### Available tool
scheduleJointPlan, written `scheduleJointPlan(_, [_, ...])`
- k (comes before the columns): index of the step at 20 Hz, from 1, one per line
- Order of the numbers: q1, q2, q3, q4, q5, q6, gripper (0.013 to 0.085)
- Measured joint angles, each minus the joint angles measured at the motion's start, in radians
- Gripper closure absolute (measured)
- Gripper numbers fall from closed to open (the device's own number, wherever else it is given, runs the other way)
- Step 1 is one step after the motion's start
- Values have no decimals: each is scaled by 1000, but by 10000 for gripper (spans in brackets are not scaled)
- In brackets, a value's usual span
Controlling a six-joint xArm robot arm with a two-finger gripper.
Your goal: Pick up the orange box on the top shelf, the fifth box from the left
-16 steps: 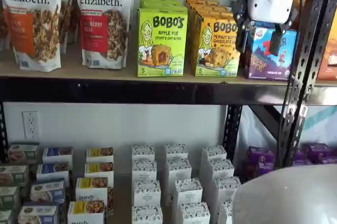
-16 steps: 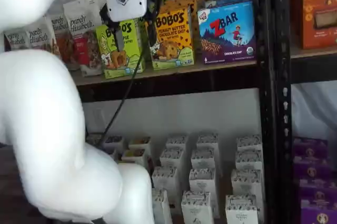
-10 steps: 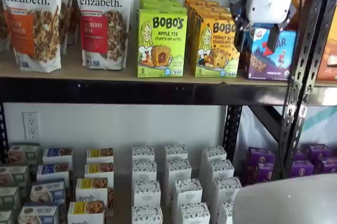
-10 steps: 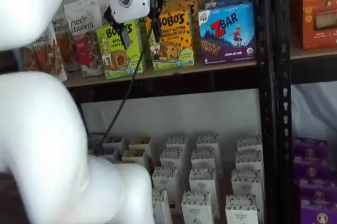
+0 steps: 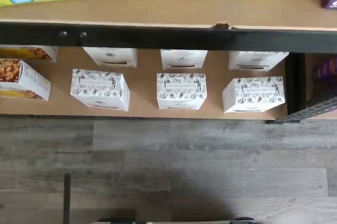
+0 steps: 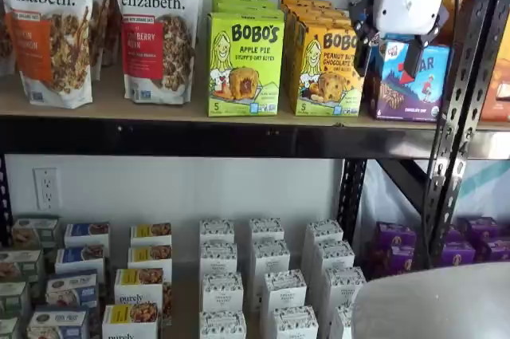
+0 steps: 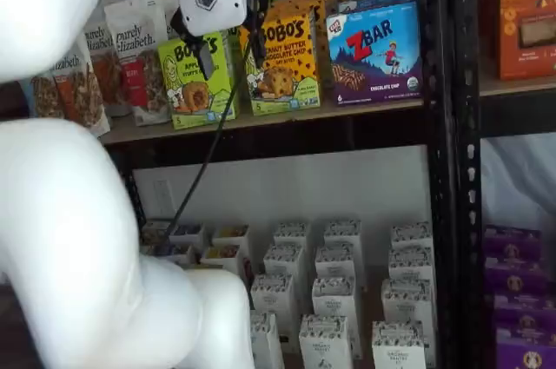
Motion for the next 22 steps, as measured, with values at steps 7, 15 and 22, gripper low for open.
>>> scheduleJointPlan(7, [-44, 55, -32, 48, -2, -33, 130])
scheduleJointPlan(15, [-63, 167, -116, 65, -42, -51, 130])
scheduleJointPlan(22, [-100, 318, -241, 117, -55, -81, 130])
